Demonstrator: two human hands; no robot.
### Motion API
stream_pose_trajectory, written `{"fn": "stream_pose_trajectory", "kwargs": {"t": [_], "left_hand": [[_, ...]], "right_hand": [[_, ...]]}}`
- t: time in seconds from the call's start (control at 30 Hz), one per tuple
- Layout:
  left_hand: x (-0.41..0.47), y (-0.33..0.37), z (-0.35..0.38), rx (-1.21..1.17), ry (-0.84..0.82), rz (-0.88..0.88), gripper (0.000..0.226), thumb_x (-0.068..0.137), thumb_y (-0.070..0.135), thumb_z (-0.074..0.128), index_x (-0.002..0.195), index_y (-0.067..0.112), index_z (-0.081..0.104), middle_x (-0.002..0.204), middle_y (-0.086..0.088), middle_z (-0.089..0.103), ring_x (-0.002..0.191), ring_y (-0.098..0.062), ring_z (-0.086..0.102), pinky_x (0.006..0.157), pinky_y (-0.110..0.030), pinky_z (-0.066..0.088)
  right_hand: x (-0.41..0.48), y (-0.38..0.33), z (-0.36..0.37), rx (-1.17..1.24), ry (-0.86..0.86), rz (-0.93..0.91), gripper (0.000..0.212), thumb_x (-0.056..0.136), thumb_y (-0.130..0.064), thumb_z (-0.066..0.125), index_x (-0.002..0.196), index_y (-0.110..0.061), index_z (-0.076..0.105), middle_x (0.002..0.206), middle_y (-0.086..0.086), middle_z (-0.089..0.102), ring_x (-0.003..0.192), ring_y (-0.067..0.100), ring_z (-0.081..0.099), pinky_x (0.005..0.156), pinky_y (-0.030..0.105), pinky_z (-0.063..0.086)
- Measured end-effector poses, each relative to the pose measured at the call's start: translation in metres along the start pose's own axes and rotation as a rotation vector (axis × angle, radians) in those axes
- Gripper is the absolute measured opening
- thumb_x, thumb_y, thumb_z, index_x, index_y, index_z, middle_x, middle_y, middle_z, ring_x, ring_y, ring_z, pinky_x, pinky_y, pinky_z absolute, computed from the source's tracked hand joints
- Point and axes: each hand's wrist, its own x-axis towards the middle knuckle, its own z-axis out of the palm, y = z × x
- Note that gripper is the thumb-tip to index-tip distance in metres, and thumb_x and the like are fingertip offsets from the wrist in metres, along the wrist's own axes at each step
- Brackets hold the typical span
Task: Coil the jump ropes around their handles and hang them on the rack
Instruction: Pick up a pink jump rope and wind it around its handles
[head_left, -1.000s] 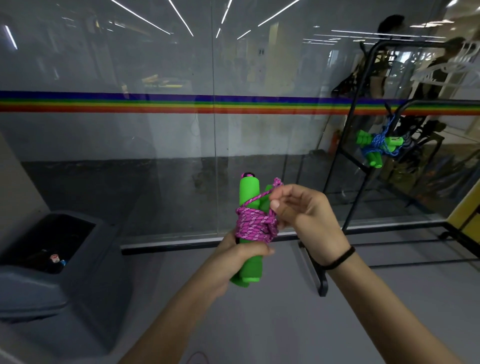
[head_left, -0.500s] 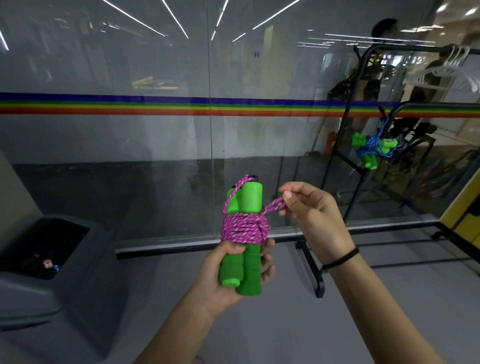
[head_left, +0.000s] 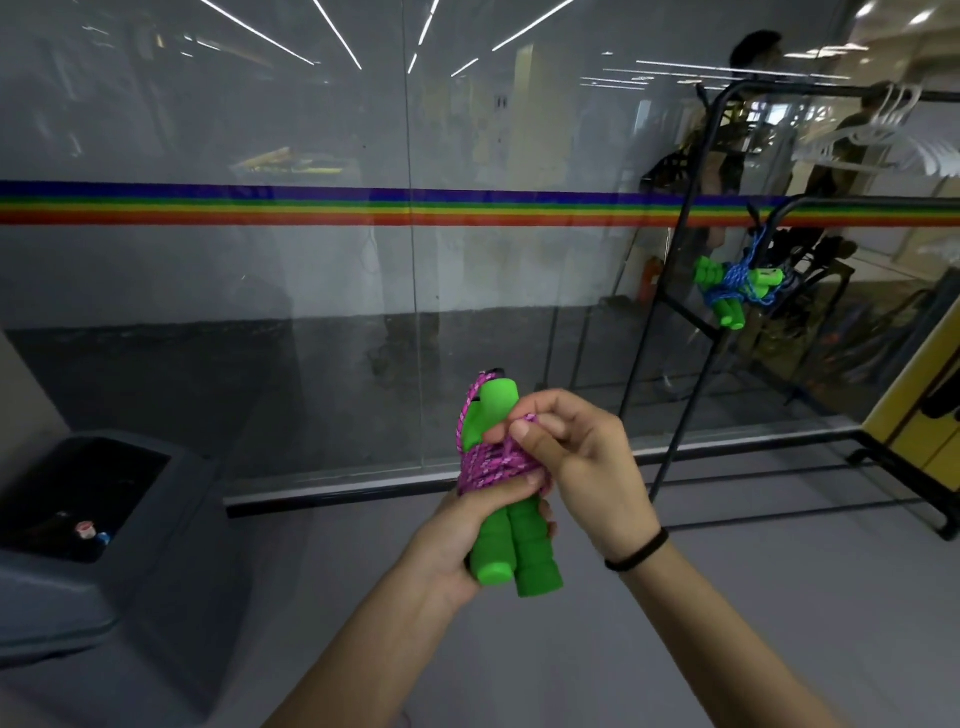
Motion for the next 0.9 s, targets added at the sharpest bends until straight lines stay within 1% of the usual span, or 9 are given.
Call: {"fn": "stream_pose_trajectory", "kwargs": {"t": [0.1, 0.17, 0.23, 0.43, 0.6, 0.73, 0.8, 0.83, 0.9], "left_hand": [[-0.001, -0.004, 0.0, -0.191, -0.022, -0.007, 0.02, 0.055, -0.005, 0.075, 0.071, 0.006, 0.068, 0.065, -0.006, 0.062, 0.052, -0.015, 0.06, 0.054, -0.026, 0.055], [-0.002, -0.006, -0.002, -0.314, -0.054, 0.015, 0.042, 0.036, -0.004, 0.084, 0.074, 0.003, 0.068, 0.069, -0.008, 0.063, 0.053, -0.016, 0.061, 0.054, -0.028, 0.055], [-0.004, -0.009, -0.006, -0.394, -0.073, 0.054, 0.055, 0.027, -0.001, 0.089, 0.079, 0.001, 0.069, 0.077, -0.01, 0.064, 0.054, -0.017, 0.062, 0.056, -0.029, 0.055], [-0.023, -0.009, -0.014, -0.406, -0.17, 0.089, 0.057, 0.024, 0.003, 0.092, 0.076, -0.002, 0.069, 0.065, -0.012, 0.062, 0.051, -0.019, 0.062, 0.054, -0.028, 0.055], [-0.028, -0.005, -0.026, -0.384, -0.224, 0.069, 0.058, 0.027, 0.006, 0.093, 0.081, -0.003, 0.072, 0.071, -0.012, 0.064, 0.054, -0.018, 0.064, 0.056, -0.029, 0.057], [-0.013, -0.009, -0.041, -0.403, -0.235, -0.074, 0.068, 0.033, 0.006, 0.092, 0.097, -0.004, 0.07, 0.091, -0.015, 0.071, 0.074, -0.025, 0.07, 0.065, -0.036, 0.059], [-0.005, -0.008, -0.045, -0.296, -0.254, -0.161, 0.065, 0.041, 0.012, 0.09, 0.101, -0.001, 0.069, 0.102, -0.017, 0.071, 0.084, -0.027, 0.07, 0.071, -0.036, 0.058], [-0.002, -0.007, -0.044, -0.206, -0.248, -0.191, 0.058, 0.045, 0.018, 0.089, 0.098, 0.003, 0.071, 0.103, -0.016, 0.071, 0.084, -0.027, 0.07, 0.071, -0.035, 0.057], [0.004, -0.004, -0.039, 0.084, -0.164, -0.194, 0.041, 0.051, 0.029, 0.084, 0.088, 0.015, 0.072, 0.092, -0.008, 0.073, 0.076, -0.02, 0.07, 0.067, -0.029, 0.054]], "right_hand": [[0.005, -0.001, -0.008, 0.222, 0.088, 0.067, 0.006, 0.085, -0.004, 0.052, 0.084, -0.006, 0.057, 0.067, 0.003, 0.07, 0.064, 0.016, 0.066, 0.062, 0.023, 0.055], [0.009, 0.0, -0.015, 0.34, 0.152, 0.117, 0.009, 0.087, -0.006, 0.049, 0.082, -0.009, 0.056, 0.062, 0.0, 0.065, 0.061, 0.015, 0.064, 0.06, 0.024, 0.054], [0.013, 0.0, -0.023, 0.431, 0.208, 0.138, 0.016, 0.09, -0.002, 0.043, 0.081, -0.009, 0.054, 0.059, 0.0, 0.058, 0.057, 0.013, 0.06, 0.056, 0.023, 0.056], [0.021, -0.009, -0.039, 0.497, 0.251, 0.115, 0.022, 0.092, 0.001, 0.037, 0.079, -0.007, 0.053, 0.053, 0.0, 0.054, 0.053, 0.014, 0.055, 0.059, 0.028, 0.057], [0.025, -0.022, -0.036, 0.381, 0.228, 0.064, 0.02, 0.092, 0.002, 0.039, 0.08, -0.008, 0.053, 0.051, -0.001, 0.055, 0.05, 0.014, 0.056, 0.057, 0.027, 0.057], [0.02, -0.035, -0.029, 0.104, 0.07, -0.08, 0.011, 0.087, -0.001, 0.049, 0.084, -0.008, 0.056, 0.059, -0.001, 0.061, 0.056, 0.013, 0.06, 0.059, 0.025, 0.056], [0.021, -0.042, -0.02, -0.04, -0.026, -0.104, 0.008, 0.087, 0.0, 0.051, 0.086, -0.005, 0.057, 0.062, 0.0, 0.064, 0.059, 0.014, 0.062, 0.06, 0.027, 0.054], [0.022, -0.043, -0.015, -0.099, -0.046, -0.106, 0.007, 0.087, 0.0, 0.052, 0.087, -0.004, 0.057, 0.064, 0.002, 0.065, 0.061, 0.016, 0.063, 0.06, 0.03, 0.053], [0.022, -0.038, -0.005, -0.172, -0.038, -0.082, 0.006, 0.086, 0.001, 0.054, 0.086, -0.004, 0.057, 0.064, 0.004, 0.066, 0.061, 0.018, 0.063, 0.062, 0.034, 0.05]]}}
